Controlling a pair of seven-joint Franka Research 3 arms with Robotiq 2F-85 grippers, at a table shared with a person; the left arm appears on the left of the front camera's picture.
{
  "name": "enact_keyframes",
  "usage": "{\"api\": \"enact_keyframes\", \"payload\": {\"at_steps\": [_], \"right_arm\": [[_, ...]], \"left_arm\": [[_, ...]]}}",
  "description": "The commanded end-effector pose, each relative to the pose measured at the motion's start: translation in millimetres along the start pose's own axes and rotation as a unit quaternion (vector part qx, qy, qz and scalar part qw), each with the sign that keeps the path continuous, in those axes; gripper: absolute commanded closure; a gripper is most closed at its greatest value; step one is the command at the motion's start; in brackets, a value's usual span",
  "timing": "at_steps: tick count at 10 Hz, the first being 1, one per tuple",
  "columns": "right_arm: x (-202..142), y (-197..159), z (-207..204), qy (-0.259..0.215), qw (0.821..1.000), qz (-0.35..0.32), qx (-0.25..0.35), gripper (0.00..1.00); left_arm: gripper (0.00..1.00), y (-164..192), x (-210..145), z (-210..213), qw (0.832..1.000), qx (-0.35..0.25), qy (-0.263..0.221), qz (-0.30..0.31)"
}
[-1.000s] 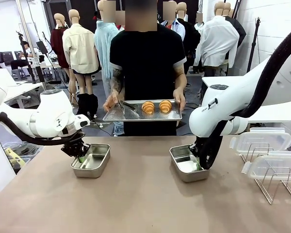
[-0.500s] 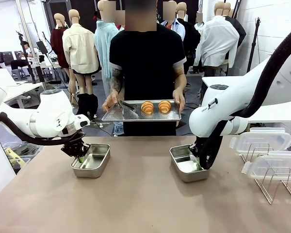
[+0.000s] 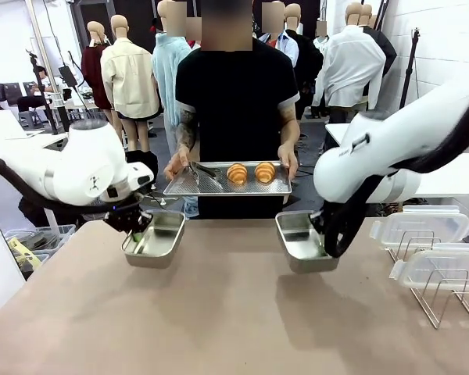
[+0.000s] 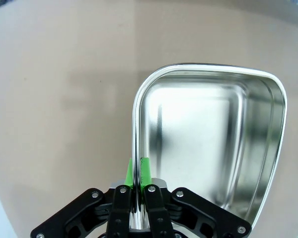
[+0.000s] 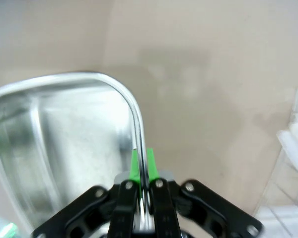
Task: Place the bread in airtight containers.
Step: Once an object is inside an Airtight Container , place the container in the center of the table.
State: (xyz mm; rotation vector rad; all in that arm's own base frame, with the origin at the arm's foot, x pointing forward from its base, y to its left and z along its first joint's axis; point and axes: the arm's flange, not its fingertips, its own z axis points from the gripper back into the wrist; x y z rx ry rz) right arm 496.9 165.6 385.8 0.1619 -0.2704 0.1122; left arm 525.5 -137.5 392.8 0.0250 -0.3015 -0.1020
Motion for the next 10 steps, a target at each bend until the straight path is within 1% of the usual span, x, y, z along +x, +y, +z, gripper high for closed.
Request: {"api": "enact_keyframes", "payload": {"at_steps": [1,2,3,4,5,6,10], "right_arm": [[-8,4,35,-0.026,1.0,-0.011,0.012,1.0],[-6,4,51,-0.033,0.999,-0.024,0.012,1.0],[1,-1,62,-0.04,0.998,-0.036,0.015,1.0],[10,-7,66,-0.033,0.998,-0.051,0.019,1.0],[23,-13,60,-0.014,0.996,-0.084,0.012,1.0],[2,-1,70,-0.044,0.999,-0.024,0.008,1.0],[2,-1,70,-0.044,0.999,-0.024,0.008,1.0]], "left_arm": [[1.0,-17,-7,43,0.999,0.032,0.002,0.007],[1.0,-19,-4,62,0.999,0.04,-0.009,0.014],[1.0,-15,3,77,0.999,0.027,-0.013,0.021],[1.0,-11,9,86,0.999,0.002,-0.012,0.04],[1.0,-10,11,91,0.996,-0.016,-0.005,0.087],[1.0,-17,-1,84,1.0,0.017,-0.014,0.016],[1.0,-17,-1,84,1.0,0.017,-0.014,0.016]]}}
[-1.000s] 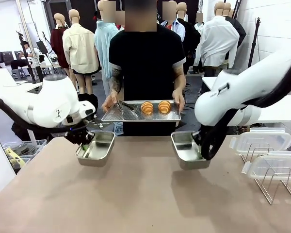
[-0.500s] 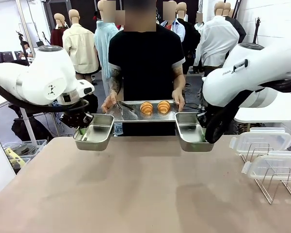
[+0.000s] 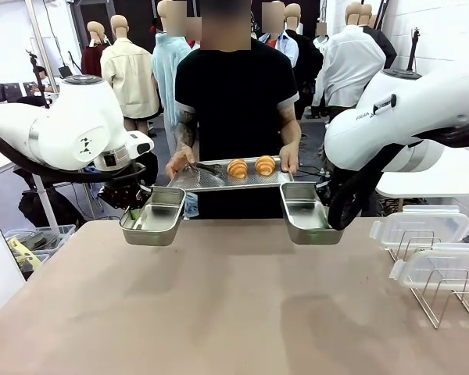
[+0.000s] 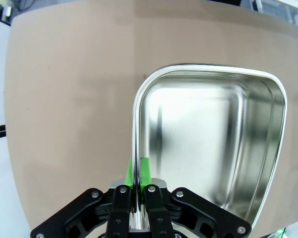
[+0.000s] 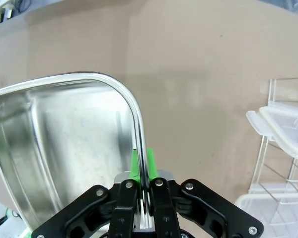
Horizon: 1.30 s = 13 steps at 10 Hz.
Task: Place the bread in airtight containers.
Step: Once an object is inside an Airtight Container , place the container in the center of the table.
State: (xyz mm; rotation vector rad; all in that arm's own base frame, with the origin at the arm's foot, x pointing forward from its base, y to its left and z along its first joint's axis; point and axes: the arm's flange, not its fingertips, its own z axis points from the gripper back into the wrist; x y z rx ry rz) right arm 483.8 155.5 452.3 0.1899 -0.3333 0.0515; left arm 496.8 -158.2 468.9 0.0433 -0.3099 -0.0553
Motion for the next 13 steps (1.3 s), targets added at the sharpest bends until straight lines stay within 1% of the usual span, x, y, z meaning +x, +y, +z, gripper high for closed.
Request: {"api": "enact_keyframes", "payload": {"at_steps": [1,13], "right_arm": [[-2.8,-2.7,1.7,-0.009,1.0,0.005,0.0,1.0],[-2.8,-2.7,1.7,-0.009,1.0,0.005,0.0,1.0]], "left_arm": [[1.0,3.7,1.4,2.8,1.0,0.004,-0.011,-0.005],[1.0,3.7,1.4,2.8,1.0,0.004,-0.011,-0.005]]}}
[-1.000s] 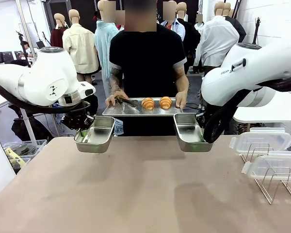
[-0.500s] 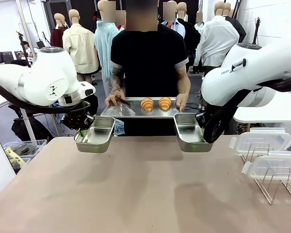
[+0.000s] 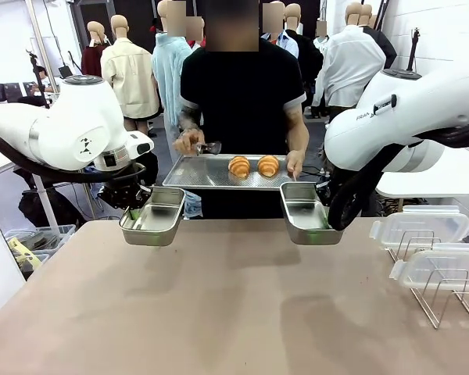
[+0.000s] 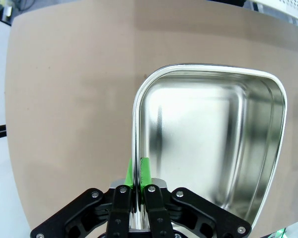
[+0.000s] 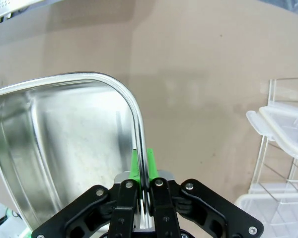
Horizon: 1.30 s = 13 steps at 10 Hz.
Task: Place the bread in airtight containers.
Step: Once an object is inside an Airtight Container , place the container in the center of the table.
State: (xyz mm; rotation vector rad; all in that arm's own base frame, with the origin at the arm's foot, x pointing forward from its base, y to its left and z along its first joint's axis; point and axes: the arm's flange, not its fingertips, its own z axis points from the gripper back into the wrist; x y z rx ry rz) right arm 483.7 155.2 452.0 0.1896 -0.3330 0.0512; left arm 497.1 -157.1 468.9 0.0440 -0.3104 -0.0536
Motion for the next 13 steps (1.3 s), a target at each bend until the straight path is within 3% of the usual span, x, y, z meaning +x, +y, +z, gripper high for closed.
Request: {"api": "enact_keyframes", "payload": {"at_steps": [1,13], "right_arm": [[-2.7,-2.3,1.8,-0.01,1.0,0.005,0.001,1.0],[-2.7,-2.3,1.8,-0.01,1.0,0.005,0.001,1.0]], "left_arm": [[1.0,2.6,1.2,2.9,1.0,0.004,-0.01,-0.006],[1.0,2.6,1.2,2.9,1.0,0.004,-0.01,-0.006]]}}
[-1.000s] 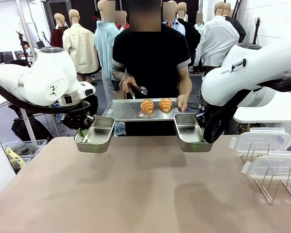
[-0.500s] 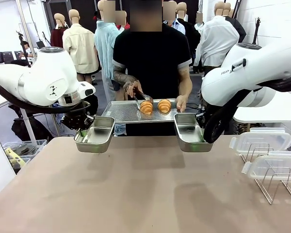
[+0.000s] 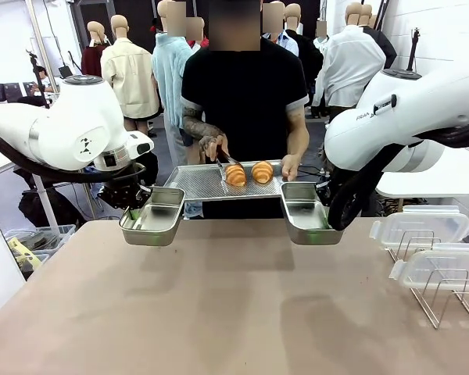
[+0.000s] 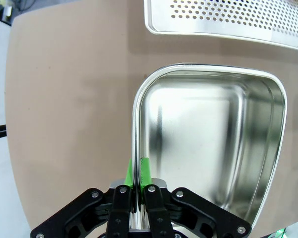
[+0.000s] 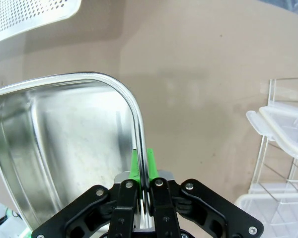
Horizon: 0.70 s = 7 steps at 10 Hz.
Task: Place the bread in airtight containers.
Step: Once an object is inside an Airtight Container , place the container in the center of the table.
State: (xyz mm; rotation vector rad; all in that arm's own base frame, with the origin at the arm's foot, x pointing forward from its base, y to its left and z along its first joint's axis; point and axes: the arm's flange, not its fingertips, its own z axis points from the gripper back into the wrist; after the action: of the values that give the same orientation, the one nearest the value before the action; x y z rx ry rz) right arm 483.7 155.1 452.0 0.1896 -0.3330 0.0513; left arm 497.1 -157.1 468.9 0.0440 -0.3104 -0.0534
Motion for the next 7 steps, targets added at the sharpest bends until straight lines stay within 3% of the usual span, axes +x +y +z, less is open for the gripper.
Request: {"api": "enact_keyframes", "payload": {"at_steps": [1,7], "right_arm": [[-2.7,-2.3,1.8,-0.01,1.0,0.005,0.001,1.0],[-2.7,-2.3,1.8,-0.01,1.0,0.005,0.001,1.0]], "left_arm": [[1.0,2.5,1.1,2.9,1.0,0.004,-0.01,-0.006],[1.0,2.5,1.1,2.9,1.0,0.004,-0.01,-0.006]]}}
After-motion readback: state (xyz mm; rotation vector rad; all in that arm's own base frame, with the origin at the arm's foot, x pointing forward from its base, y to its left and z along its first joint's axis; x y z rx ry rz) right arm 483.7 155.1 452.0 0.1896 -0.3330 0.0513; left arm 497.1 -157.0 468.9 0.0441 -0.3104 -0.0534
